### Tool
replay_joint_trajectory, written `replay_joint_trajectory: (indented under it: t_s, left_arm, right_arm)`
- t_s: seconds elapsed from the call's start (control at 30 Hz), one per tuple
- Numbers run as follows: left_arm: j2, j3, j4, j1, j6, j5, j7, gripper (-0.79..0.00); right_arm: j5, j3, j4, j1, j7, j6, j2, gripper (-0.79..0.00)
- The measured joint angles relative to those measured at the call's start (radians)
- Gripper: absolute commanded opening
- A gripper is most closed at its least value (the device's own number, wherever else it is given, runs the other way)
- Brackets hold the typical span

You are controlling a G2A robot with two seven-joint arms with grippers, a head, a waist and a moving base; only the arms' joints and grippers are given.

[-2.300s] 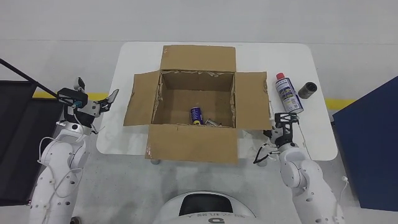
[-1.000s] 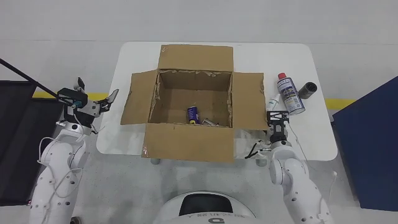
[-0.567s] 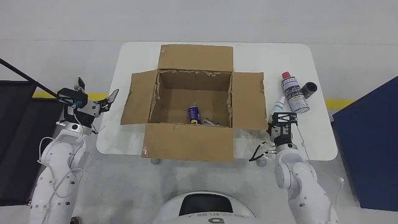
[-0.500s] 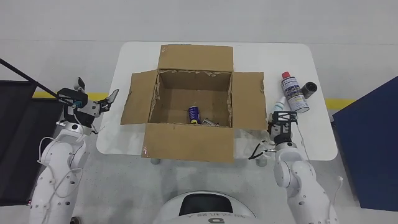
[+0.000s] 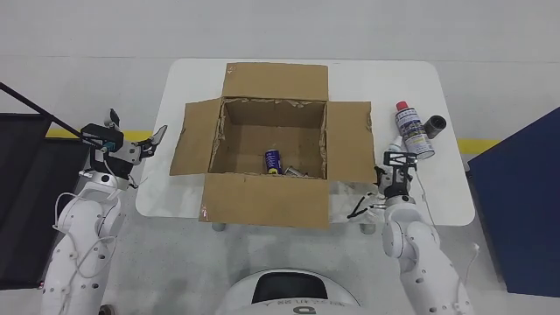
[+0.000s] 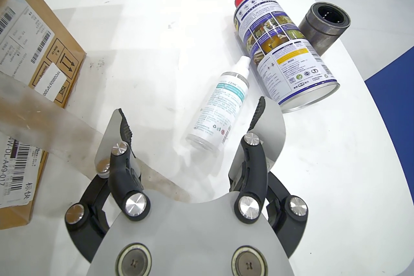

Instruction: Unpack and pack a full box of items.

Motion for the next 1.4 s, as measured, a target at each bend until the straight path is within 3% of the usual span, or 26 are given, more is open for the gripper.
replay_joint_trajectory:
  t_s: [0.27,0.4,0.9,1.17,1.37,1.4]
  left_arm:
    - [0.000,0.000,0.000,0.000,0.000,0.000,0.000,0.000]
    - [0.000,0.000,0.000,0.000,0.000,0.000,0.000,0.000]
    - [0.000,0.000,0.000,0.000,0.000,0.000,0.000,0.000]
    - [0.000,0.000,0.000,0.000,0.000,0.000,0.000,0.000]
    - [0.000,0.000,0.000,0.000,0.000,0.000,0.000,0.000]
    - [0.000,0.000,0.000,0.000,0.000,0.000,0.000,0.000]
  right_arm:
    - [-0.060,-0.042,0.056,0.063,0.060,0.062,-0.009,-0.209]
    - [-0.078,-0.053,0.073,0.084,0.086,0.082,-0.012,-0.203]
    - [-0.134,-0.065,0.104,0.112,0.164,0.068,-0.017,-0.292]
    - [-0.156,-0.066,0.107,0.116,0.189,0.067,-0.019,-0.496]
    - [-0.177,-0.065,0.107,0.115,0.200,0.065,-0.020,-0.785]
    - [-0.185,-0.066,0.107,0.114,0.200,0.062,-0.020,-0.785]
